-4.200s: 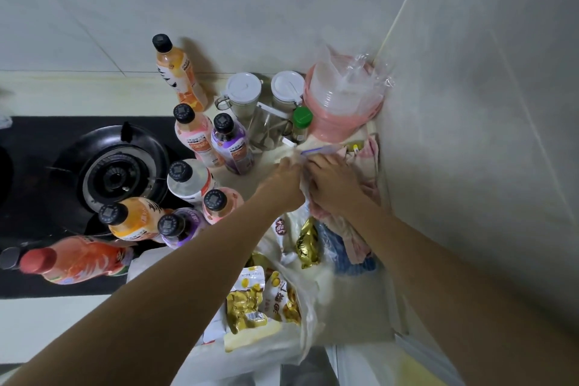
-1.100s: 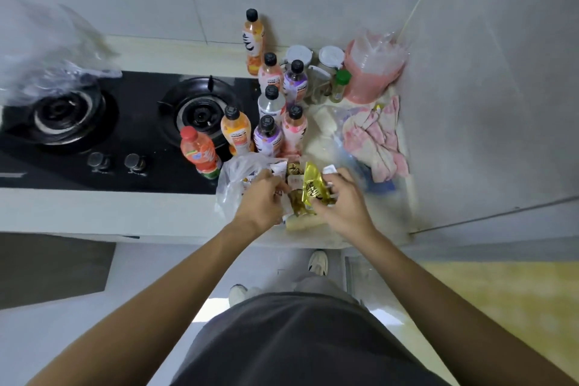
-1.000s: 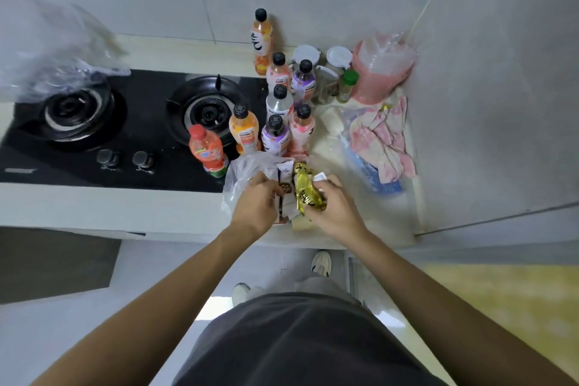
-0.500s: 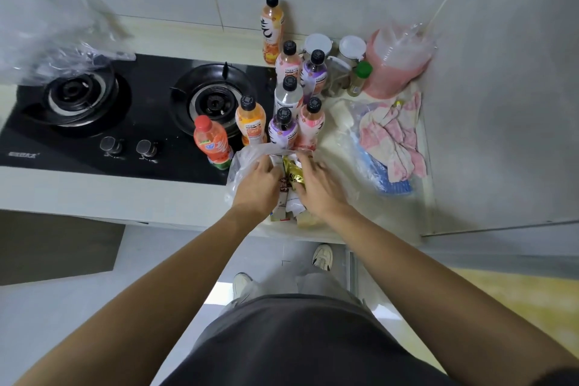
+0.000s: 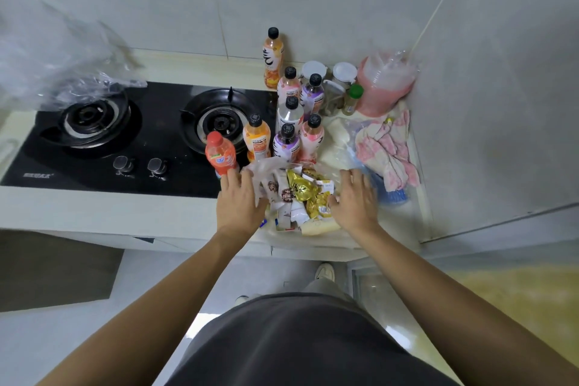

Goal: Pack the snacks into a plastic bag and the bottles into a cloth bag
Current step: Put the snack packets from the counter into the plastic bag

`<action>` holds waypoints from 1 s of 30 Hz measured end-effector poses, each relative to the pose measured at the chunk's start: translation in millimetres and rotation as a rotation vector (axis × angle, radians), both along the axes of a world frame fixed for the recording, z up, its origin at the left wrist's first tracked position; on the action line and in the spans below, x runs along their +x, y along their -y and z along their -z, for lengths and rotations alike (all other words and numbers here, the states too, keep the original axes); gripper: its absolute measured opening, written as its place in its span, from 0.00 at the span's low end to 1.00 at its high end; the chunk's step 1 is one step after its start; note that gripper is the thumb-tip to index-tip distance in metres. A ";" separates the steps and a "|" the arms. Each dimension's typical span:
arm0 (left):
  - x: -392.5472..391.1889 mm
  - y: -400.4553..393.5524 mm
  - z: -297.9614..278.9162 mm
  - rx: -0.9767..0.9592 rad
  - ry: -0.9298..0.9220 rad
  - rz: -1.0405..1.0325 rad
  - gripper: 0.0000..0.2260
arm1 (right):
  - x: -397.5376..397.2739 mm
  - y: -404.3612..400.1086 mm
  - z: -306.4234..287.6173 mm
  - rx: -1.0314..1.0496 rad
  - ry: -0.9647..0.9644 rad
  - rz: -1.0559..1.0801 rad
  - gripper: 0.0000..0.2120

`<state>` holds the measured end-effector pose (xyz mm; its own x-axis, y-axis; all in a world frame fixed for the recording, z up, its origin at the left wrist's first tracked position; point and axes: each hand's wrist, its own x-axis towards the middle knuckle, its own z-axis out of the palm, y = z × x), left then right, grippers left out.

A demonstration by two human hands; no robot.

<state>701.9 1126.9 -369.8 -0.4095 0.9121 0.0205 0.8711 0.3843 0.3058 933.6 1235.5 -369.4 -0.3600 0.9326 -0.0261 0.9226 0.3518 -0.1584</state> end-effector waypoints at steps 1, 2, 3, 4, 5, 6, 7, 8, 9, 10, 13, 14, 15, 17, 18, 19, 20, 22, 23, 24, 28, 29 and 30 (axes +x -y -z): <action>0.0 1.4 1.7 -0.064 0.034 0.002 0.26 | 4.0 0.1 -1.5 -0.042 0.041 0.088 0.26; 0.9 1.8 3.8 -0.135 0.082 0.004 0.27 | 8.2 0.1 -4.1 -0.111 0.064 0.182 0.27; 1.9 1.8 5.9 -0.190 0.124 0.002 0.27 | 12.6 -1.0 -5.2 -0.189 0.059 0.264 0.26; 2.3 1.6 7.0 -0.221 0.147 0.003 0.25 | 17.2 -2.1 -4.6 -0.260 0.045 0.323 0.22; 1.7 1.4 8.4 -0.230 0.156 0.012 0.21 | 21.1 -2.8 -2.7 -0.315 0.023 0.361 0.16; 0.4 0.9 9.1 -0.223 0.161 0.025 0.17 | 24.6 -2.3 -0.8 -0.359 -0.025 0.391 0.10; -1.6 -0.2 8.6 -0.201 0.174 0.034 0.13 | 27.7 -2.0 2.3 -0.389 -0.113 0.420 0.08; -4.5 -1.4 7.5 -0.174 0.198 0.040 0.10 | 28.9 -0.9 5.7 -0.419 -0.218 0.461 0.12; -7.6 -2.5 6.1 -0.143 0.219 0.051 0.10 | 29.5 0.2 8.1 -0.449 -0.344 0.507 0.14; -10.2 -3.3 4.0 -0.116 0.243 0.056 0.11 | 28.8 2.4 6.6 -0.486 -0.479 0.563 0.14; -15.8 -6.7 -10.4 -0.020 0.442 0.011 0.15 | 24.0 5.2 -3.9 -0.569 -0.791 0.675 0.10; -17.2 -9.5 -16.8 0.012 0.523 -0.010 0.16 | 21.0 5.3 -11.8 -0.574 -0.848 0.688 0.11; -18.1 -12.6 -25.4 0.041 0.600 -0.032 0.16 | 18.2 4.4 -19.4 -0.569 -0.900 0.692 0.11; -17.1 -18.1 -47.4 0.104 0.736 -0.075 0.16 | 12.5 2.3 -39.2 -0.557 -0.997 0.673 0.11; -17.0 -21.0 -57.8 0.132 0.800 -0.096 0.16 | 9.0 1.1 -47.9 -0.550 -1.056 0.658 0.12; -15.4 -22.0 -69.9 0.164 0.869 -0.117 0.16 | 6.0 0.7 -56.8 -0.546 -1.126 0.640 0.12; -13.8 -22.7 -82.6 0.198 0.937 -0.135 0.16 | 3.2 0.7 -67.9 -0.539 -1.185 0.619 0.13; -11.1 -25.0 -111.6 0.280 1.043 -0.141 0.19 | -1.2 -1.0 -90.8 -0.506 -1.285 0.551 0.15; -9.8 -27.3 -127.6 0.322 1.074 -0.128 0.20 | -2.4 -1.8 -104.7 -0.489 -1.335 0.510 0.16; -8.4 -29.7 -143.3 0.366 1.085 -0.109 0.20 | -3.2 -2.0 -120.8 -0.476 -1.387 0.474 0.17; 4.6 -37.3 -200.2 0.537 1.107 -0.058 0.21 | -1.3 -2.4 -176.1 -0.445 -1.512 0.354 0.16; 10.2 -37.0 -210.4 0.559 1.122 -0.064 0.21 | -0.5 -2.3 -184.1 -0.438 -1.507 0.343 0.16; 16.3 -35.1 -218.1 0.563 1.144 -0.082 0.20 | 0.2 -2.0 -190.7 -0.430 -1.495 0.345 0.15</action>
